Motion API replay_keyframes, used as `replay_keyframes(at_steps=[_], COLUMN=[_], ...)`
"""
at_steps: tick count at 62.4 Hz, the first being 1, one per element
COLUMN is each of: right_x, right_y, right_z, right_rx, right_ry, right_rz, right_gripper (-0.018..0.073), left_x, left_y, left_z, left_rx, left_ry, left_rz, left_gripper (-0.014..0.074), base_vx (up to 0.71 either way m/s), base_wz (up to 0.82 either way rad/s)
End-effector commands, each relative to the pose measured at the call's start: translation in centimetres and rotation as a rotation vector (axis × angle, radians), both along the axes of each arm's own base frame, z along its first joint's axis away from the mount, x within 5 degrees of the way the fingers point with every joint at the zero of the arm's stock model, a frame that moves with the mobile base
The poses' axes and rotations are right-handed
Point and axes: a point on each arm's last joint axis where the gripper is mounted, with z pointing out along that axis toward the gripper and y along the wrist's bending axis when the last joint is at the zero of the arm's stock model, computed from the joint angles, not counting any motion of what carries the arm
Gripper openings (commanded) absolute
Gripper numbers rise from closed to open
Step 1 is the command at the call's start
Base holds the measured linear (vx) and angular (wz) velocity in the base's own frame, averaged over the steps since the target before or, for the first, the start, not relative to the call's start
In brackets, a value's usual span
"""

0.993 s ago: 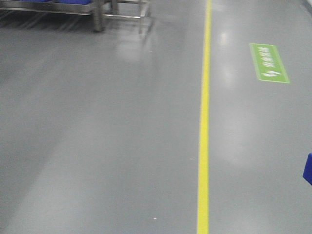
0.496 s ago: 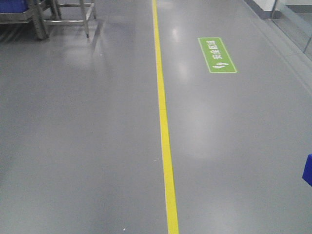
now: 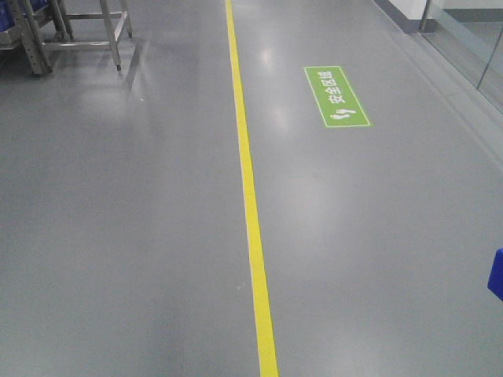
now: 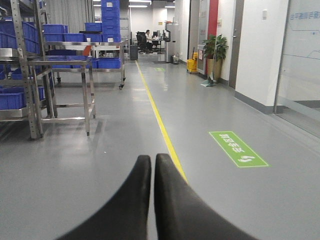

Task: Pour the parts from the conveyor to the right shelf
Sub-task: 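Drive the base away from the conveyor holding the block in the right gripper, then drive along the yellow floor line carrying the blue block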

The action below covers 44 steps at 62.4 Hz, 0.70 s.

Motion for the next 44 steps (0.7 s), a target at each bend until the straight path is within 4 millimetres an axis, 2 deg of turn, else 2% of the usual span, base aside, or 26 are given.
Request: replay_keyframes(at_steps=[1, 44], right_x=[0.09, 0.08], right_y=[-0.08, -0.07], right_z=[1.47, 1.41], right_rx=[0.006, 0.006], right_ry=[-0.09, -0.084], right_rz=[-0.012, -0.012], right_gripper=[-0.0005, -0.0005], left_x=[-0.01, -0.01], left_y=[-0.01, -0.01], left_z=[-0.28, -0.28], left_rx=[-0.01, -0.01], left_ry=[-0.058, -0.058], left_rz=[-0.002, -0.002], left_gripper=[-0.0006, -0.0006], base_vx=[0.43, 0.5], base_wz=[0.11, 0.11])
